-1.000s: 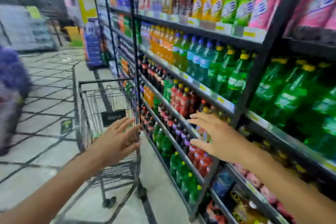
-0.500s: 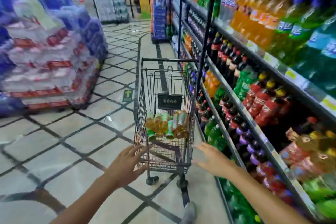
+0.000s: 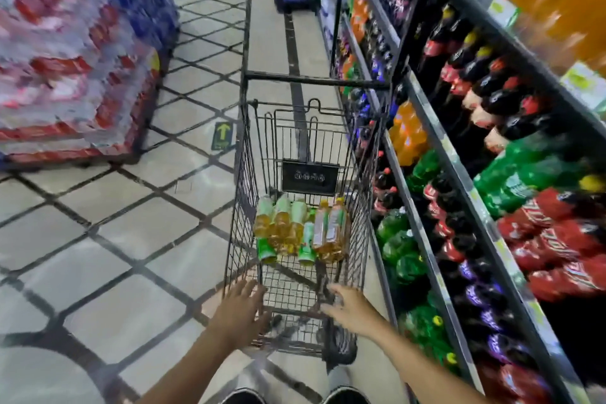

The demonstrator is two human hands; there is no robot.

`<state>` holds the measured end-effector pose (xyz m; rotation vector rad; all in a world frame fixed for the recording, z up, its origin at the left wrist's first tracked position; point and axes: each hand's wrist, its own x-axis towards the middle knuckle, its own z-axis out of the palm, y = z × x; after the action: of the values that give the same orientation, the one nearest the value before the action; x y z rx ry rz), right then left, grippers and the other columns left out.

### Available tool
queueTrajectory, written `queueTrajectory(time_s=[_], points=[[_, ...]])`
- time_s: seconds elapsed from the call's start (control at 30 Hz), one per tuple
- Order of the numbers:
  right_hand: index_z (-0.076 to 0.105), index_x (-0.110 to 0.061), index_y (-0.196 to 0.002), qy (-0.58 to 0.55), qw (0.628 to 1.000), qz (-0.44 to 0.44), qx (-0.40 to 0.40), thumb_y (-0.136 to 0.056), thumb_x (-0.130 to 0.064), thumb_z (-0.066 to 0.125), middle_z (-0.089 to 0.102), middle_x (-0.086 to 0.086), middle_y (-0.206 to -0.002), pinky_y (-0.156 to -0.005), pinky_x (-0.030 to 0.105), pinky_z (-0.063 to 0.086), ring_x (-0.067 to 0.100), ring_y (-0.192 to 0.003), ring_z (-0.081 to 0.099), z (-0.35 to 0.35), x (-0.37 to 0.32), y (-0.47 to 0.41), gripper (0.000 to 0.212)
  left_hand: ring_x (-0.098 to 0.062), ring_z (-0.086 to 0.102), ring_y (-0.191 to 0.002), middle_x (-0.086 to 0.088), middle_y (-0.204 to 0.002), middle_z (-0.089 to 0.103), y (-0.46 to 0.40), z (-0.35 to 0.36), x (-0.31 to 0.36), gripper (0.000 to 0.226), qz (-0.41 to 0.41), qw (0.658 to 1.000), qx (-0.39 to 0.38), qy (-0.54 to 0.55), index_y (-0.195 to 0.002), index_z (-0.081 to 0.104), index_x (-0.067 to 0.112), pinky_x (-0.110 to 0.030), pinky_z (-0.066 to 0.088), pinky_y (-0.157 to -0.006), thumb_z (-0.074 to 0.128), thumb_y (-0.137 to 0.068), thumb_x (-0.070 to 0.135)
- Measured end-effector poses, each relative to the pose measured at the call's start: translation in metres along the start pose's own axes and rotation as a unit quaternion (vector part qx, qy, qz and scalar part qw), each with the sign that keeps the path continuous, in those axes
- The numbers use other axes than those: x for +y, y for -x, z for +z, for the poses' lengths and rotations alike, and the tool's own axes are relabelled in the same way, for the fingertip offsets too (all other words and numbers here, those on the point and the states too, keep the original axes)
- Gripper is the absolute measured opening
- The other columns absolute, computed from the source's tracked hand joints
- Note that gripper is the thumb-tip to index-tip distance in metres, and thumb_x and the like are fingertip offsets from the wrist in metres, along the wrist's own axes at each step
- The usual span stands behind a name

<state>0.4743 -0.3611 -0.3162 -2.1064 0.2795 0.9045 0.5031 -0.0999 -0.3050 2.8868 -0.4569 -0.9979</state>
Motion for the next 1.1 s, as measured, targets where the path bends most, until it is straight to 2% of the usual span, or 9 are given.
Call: queueTrajectory(time_s=[0.1,0.3,0.47,0.6,0.67,0.77,0.83,0.97,1.1], points=[[0.04,-0.021,-0.152,-0.02,0.999,0.041,-0.013,-0.095,-0.044,0.065,0.047,-0.002,-0.152,-0.111,0.031,0.041,0.016,-0.135,0.05,0.003,-0.004,-0.044,0.066,-0.031,0.012,-0.156,-0.006,-0.169,0.015,-0.049,0.004,-0.016,0.105,0.021,0.999,-0.022,0.011,-0.161,0.021,0.022,-0.045,0.013,-0.125,-0.005,-0.073,0.072],[0.037,-0.015,-0.152,-0.108,0.984,0.143,0.02,-0.095,-0.033,0.068,0.05,0.002,-0.149,-0.105,0.03,0.044,0.017,-0.121,0.057,0.022,0.006,-0.143,0.067,-0.031,0.005,-0.157,-0.011,-0.17,0.008,-0.171,0.044,-0.063,0.068,0.017,0.997,-0.072,0.029,-0.162,0.009,0.018,-0.047,0.011,-0.128,0.035,-0.106,0.045],[0.036,-0.008,-0.15,-0.187,0.96,0.208,0.015,-0.093,-0.027,0.071,0.053,0.008,-0.145,-0.07,0.017,0.048,0.014,-0.107,0.056,0.051,0.039,-0.228,0.07,-0.034,0.004,-0.157,-0.015,-0.17,0.001,-0.239,0.083,-0.084,0.079,-0.051,0.979,-0.113,0.161,-0.162,0.002,0.011,-0.047,0.011,-0.126,0.045,-0.104,0.045],[0.039,-0.01,-0.148,-0.287,0.93,0.225,0.052,-0.091,-0.03,0.073,0.055,0.008,-0.142,-0.094,0.029,0.044,0.018,-0.111,0.056,0.069,0.065,-0.299,0.069,-0.036,0.025,-0.15,-0.019,-0.161,0.027,-0.304,0.11,-0.084,0.074,-0.169,0.931,-0.019,0.324,-0.156,0.024,0.002,-0.043,0.022,-0.124,0.062,-0.099,0.031],[0.057,-0.021,-0.123,-0.32,0.919,0.22,0.071,-0.091,-0.038,0.071,0.065,-0.001,-0.124,-0.102,0.038,0.046,0.018,-0.111,0.058,0.075,0.076,-0.335,0.038,-0.04,0.039,-0.139,-0.023,-0.147,0.045,-0.339,0.125,-0.086,0.059,-0.218,0.9,0.042,0.375,-0.148,0.038,-0.003,-0.041,0.033,-0.116,0.061,-0.099,0.019],[0.07,-0.022,-0.102,-0.33,0.91,0.191,0.16,-0.087,-0.054,0.071,0.073,-0.01,-0.094,-0.086,0.025,0.055,0.005,-0.096,0.069,0.089,0.09,-0.363,0.036,-0.042,0.05,-0.126,-0.022,-0.135,0.053,-0.375,0.154,-0.083,0.052,-0.255,0.872,0.081,0.409,-0.141,0.045,0.001,-0.053,0.042,-0.109,0.058,-0.096,0.023],[0.07,-0.021,-0.101,-0.324,0.908,0.163,0.212,-0.09,-0.04,0.073,0.073,-0.007,-0.091,-0.066,0.011,0.048,-0.005,-0.083,0.068,0.1,0.091,-0.364,0.022,-0.035,0.051,-0.124,-0.017,-0.133,0.053,-0.386,0.167,-0.081,0.061,-0.277,0.858,0.093,0.423,-0.146,0.039,0.007,-0.052,0.046,-0.107,0.066,-0.095,0.028],[0.069,-0.004,-0.108,-0.362,0.894,0.15,0.22,-0.089,-0.015,0.076,0.073,0.005,-0.101,-0.066,0.007,0.048,-0.007,-0.079,0.068,0.113,0.096,-0.362,0.023,-0.029,0.058,-0.117,-0.012,-0.126,0.059,-0.398,0.181,-0.079,0.062,-0.31,0.838,0.12,0.433,-0.142,0.041,0.01,-0.049,0.051,-0.103,0.073,-0.091,0.02],[0.065,-0.005,-0.11,-0.382,0.883,0.17,0.213,-0.084,-0.018,0.081,0.072,-0.002,-0.096,-0.068,0.01,0.049,-0.01,-0.074,0.066,0.116,0.099,-0.363,0.034,-0.034,0.061,-0.111,-0.017,-0.122,0.062,-0.395,0.18,-0.084,0.058,-0.302,0.854,0.126,0.404,-0.139,0.045,0.005,-0.041,0.052,-0.094,0.073,-0.091,0.021]])
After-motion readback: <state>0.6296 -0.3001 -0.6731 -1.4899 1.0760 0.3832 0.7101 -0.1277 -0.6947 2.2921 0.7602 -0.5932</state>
